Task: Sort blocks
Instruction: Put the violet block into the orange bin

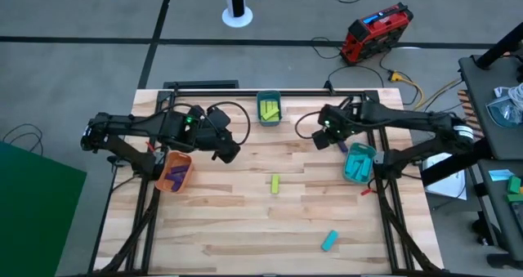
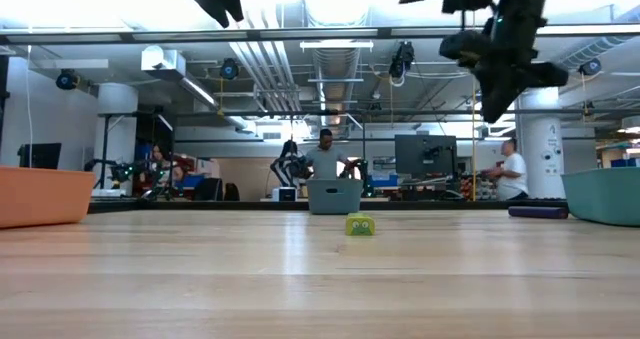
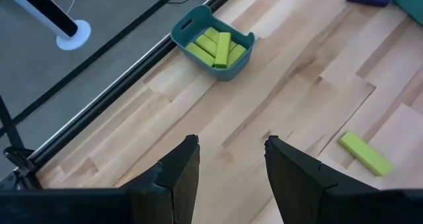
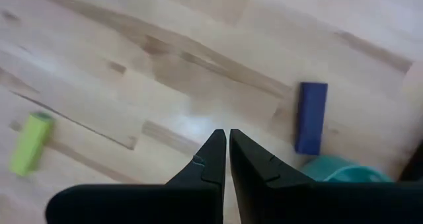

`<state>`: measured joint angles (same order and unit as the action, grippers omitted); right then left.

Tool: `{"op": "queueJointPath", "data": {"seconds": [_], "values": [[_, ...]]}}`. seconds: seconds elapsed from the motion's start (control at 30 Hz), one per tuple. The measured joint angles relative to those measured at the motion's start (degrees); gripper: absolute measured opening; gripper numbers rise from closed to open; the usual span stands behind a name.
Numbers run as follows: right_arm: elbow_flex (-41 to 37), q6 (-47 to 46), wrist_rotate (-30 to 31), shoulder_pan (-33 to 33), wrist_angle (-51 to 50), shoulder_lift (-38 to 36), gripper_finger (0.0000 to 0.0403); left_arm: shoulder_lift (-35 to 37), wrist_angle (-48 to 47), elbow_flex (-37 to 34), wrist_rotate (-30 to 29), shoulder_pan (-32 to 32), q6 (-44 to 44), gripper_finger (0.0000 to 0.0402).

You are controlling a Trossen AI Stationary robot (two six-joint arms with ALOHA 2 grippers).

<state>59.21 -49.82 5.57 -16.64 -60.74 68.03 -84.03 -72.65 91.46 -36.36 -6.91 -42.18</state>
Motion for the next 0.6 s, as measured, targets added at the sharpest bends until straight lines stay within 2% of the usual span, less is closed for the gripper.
{"op": "queueJointPath", "data": {"seconds": [0.33,0.6], "values": [[8.3,16.0,0.0,-7.7,-6.5,14.3,0.0012,0.0,0.2,0.0,0.0,0.0,-0.1,0.0151],[7.3,27.1,0.0,-16.3,-6.4,20.8,0.0012,0.0,0.2,0.0,0.0,0.0,-0.3,0.0151]]}}
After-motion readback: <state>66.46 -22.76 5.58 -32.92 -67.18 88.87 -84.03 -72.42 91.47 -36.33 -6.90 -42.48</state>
